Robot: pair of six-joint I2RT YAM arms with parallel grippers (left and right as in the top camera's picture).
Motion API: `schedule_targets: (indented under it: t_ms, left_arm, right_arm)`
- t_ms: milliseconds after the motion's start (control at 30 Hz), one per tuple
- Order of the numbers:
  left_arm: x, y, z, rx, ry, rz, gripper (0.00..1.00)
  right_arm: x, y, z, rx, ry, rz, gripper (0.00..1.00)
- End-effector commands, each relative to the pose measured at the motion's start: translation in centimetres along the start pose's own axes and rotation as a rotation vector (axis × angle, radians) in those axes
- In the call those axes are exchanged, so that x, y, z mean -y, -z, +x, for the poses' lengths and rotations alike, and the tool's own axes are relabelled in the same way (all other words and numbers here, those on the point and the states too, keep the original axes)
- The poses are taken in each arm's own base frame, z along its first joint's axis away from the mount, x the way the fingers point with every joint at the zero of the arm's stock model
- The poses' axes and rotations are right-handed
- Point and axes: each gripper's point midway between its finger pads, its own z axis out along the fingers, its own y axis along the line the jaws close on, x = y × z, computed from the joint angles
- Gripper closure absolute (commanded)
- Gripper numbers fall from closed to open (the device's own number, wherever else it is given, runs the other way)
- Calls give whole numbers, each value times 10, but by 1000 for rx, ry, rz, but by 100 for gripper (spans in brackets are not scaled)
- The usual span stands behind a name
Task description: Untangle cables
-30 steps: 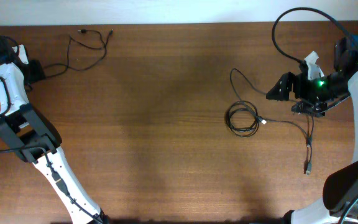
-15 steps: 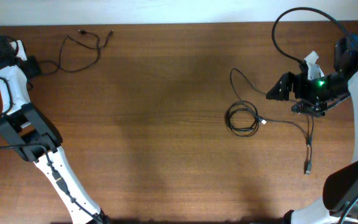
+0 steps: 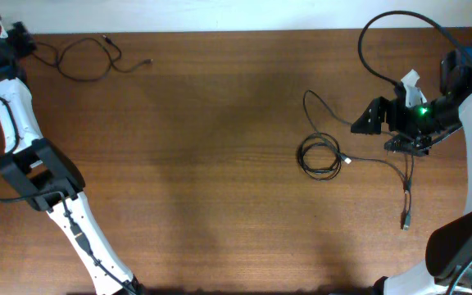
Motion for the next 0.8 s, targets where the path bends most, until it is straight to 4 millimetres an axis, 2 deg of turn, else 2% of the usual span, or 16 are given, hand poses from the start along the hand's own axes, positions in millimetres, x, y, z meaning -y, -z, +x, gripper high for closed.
schedule_targets:
  t_ms: [0, 133, 300, 500, 600, 633, 667, 733, 767]
  left_arm:
    - [-2, -3, 33, -108, 17, 2, 1]
    - [-1, 2, 64, -237, 31, 13, 1]
    - [46, 18, 103, -411, 66, 196, 1]
    - [80, 27, 119, -490, 47, 235, 1]
    - [90, 33, 128, -542, 114, 227, 1]
    - [91, 35, 132, -563, 147, 218, 2]
    - [91, 38, 137, -594, 190, 204, 10]
    - [91, 45, 147, -650, 262, 178, 16]
    - [91, 47, 150, -666, 271, 175, 24]
  right_arm:
    - [0, -2, 2, -11, 12, 5, 2]
    - [0, -2, 2, -11, 13, 5, 1]
    - [0, -2, 2, -9, 14, 5, 2]
    - [0, -2, 1, -7, 16, 5, 2]
    - [0, -2, 1, -7, 16, 5, 2]
    - [0, -2, 1, -7, 16, 5, 2]
    - [0, -2, 1, -7, 16, 5, 2]
    - [0, -2, 1, -3, 18, 5, 2]
    - [0, -2, 0, -2, 19, 5, 2]
